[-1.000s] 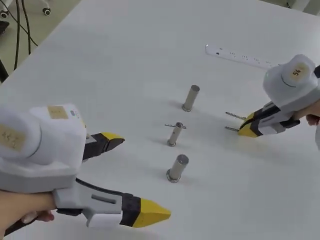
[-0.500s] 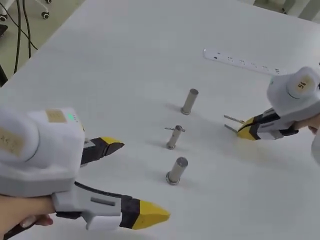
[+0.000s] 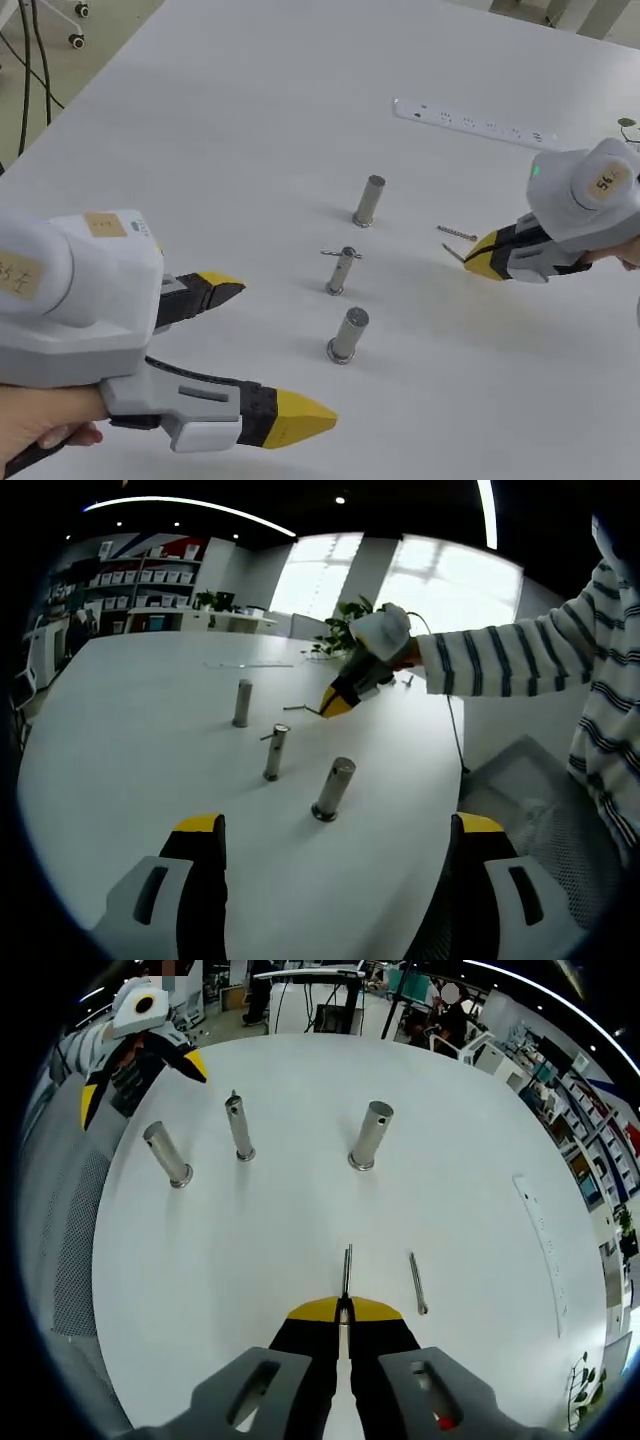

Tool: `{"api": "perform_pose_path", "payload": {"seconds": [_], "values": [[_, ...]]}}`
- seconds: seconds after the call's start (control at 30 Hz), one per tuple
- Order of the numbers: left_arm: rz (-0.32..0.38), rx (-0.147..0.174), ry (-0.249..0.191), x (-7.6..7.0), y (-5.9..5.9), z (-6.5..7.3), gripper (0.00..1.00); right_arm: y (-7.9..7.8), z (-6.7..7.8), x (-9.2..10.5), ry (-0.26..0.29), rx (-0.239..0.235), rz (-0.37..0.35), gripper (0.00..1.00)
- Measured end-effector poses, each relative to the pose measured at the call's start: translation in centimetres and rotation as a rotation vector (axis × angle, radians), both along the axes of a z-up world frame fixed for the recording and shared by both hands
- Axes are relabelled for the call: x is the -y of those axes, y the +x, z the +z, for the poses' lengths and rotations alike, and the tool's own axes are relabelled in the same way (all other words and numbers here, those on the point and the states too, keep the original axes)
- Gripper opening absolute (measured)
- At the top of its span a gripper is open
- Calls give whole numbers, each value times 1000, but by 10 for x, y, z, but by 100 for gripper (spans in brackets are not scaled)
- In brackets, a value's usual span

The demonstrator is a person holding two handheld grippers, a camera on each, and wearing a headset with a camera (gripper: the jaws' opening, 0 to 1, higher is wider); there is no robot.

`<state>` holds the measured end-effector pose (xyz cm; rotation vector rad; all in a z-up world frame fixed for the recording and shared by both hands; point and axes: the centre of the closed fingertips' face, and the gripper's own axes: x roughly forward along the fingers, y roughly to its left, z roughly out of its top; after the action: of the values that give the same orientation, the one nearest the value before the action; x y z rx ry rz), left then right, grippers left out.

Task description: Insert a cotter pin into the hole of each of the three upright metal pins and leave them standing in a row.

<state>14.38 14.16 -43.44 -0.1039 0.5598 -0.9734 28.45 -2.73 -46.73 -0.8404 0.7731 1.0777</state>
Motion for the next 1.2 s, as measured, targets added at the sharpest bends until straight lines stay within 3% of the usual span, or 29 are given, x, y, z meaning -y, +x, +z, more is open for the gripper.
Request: {"api": "perform_pose_path", "payload": {"seconds": [0.2, 0.37, 0.57, 0.8, 0.9, 1.03, 1.2], "values": [[8, 7, -29, 2, 5, 11, 89, -14, 24, -11, 46, 73, 14, 0], [-3, 21, -43, 9, 11, 20, 89, -30, 35, -19, 58, 125, 38, 0], [-41, 37, -29, 21, 18, 28, 86, -50, 46, -28, 98, 140, 47, 0], [-45, -1, -33, 35, 32, 28, 77, -62, 54, -33, 98, 192, 74, 0], [-45, -26, -47, 42, 35, 31, 72, -66, 63, -37, 109, 251, 58, 0], [-36, -45, -75, 45, 39, 36, 62, -77, 72, -43, 113, 282, 76, 0], [-40, -61, -92, 51, 41, 42, 60, -90, 78, -52, 100, 306, 123, 0]]}}
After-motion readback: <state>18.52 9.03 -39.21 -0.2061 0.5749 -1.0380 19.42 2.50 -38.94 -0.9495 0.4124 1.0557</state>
